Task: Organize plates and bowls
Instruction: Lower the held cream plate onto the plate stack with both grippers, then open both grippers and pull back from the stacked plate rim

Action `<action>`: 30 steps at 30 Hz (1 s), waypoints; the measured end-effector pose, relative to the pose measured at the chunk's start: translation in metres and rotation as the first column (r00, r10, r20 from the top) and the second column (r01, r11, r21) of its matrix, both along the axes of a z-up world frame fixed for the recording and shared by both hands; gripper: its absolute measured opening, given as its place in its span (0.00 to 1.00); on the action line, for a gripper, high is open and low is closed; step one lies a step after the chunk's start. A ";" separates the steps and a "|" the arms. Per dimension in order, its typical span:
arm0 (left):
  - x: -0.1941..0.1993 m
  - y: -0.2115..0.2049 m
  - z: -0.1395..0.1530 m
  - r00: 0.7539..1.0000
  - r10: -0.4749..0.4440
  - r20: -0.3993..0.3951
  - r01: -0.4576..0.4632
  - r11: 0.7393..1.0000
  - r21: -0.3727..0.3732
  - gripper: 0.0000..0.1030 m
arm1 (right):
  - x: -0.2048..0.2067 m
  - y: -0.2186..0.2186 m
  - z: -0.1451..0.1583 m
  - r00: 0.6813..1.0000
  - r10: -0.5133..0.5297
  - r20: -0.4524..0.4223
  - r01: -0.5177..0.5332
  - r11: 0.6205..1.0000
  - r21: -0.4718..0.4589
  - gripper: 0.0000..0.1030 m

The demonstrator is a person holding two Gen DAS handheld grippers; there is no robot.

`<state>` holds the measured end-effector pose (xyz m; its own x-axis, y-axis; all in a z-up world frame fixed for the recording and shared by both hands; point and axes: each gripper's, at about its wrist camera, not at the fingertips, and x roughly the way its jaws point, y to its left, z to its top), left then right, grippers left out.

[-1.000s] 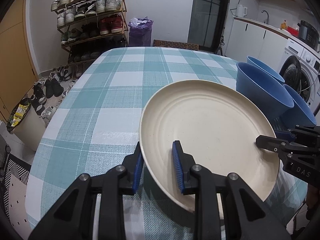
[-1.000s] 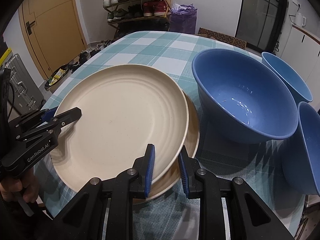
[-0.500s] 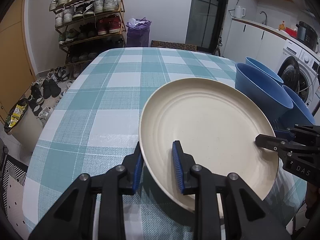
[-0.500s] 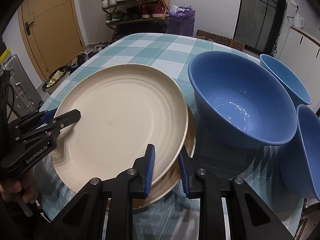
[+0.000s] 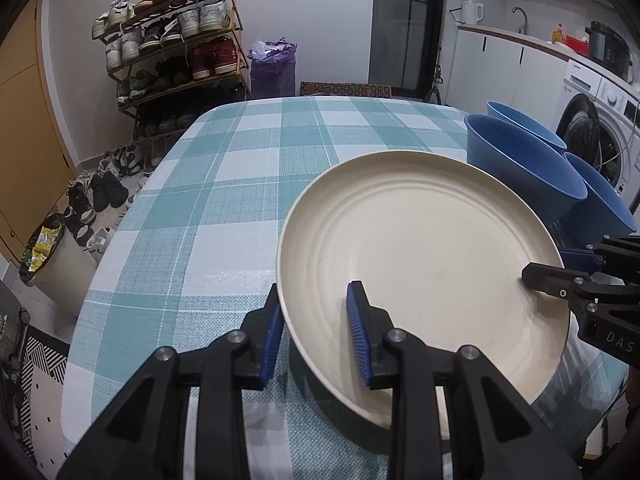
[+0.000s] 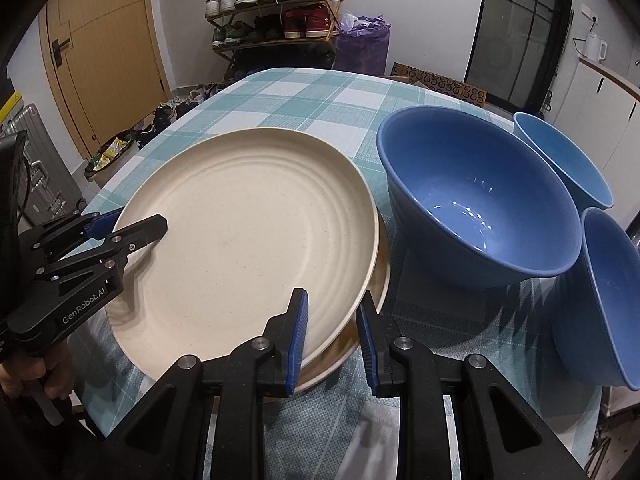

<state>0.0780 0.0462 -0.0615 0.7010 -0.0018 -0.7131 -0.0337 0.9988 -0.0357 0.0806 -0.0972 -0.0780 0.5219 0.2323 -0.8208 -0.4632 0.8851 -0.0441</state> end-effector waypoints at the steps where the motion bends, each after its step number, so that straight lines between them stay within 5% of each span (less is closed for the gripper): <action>1: 0.000 0.000 0.001 1.000 -0.002 -0.001 0.002 1.000 0.001 0.28 | -0.001 0.000 0.000 1.000 0.000 0.000 0.000 1.000 -0.003 0.23; 9: -0.001 -0.005 0.001 1.000 -0.014 0.005 0.014 0.999 0.040 0.38 | -0.006 -0.001 0.001 1.000 0.001 0.013 -0.001 1.000 -0.015 0.24; 11: 0.000 -0.006 0.000 1.000 -0.011 0.001 0.011 0.999 0.050 0.51 | -0.007 0.000 0.001 1.000 0.005 0.021 -0.005 1.000 -0.020 0.26; 24: 0.002 -0.009 -0.008 0.999 -0.035 -0.032 0.038 0.996 0.087 0.55 | -0.016 -0.008 -0.002 0.999 0.022 0.036 -0.021 0.999 -0.031 0.39; 27: 0.001 -0.012 -0.008 0.996 -0.074 -0.047 0.077 0.994 0.071 0.75 | -0.018 -0.007 0.001 0.998 0.034 0.045 -0.034 0.999 -0.013 0.44; 30: -0.001 -0.011 -0.006 0.997 -0.069 -0.041 0.071 0.996 0.053 0.77 | -0.021 -0.008 0.004 0.998 0.049 0.049 -0.050 0.999 0.009 0.47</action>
<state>0.0773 0.0353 -0.0675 0.6718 -0.0102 -0.7407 0.0359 0.9992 0.0188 0.0598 -0.1048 -0.0743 0.5487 0.2674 -0.7921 -0.5041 0.8617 -0.0583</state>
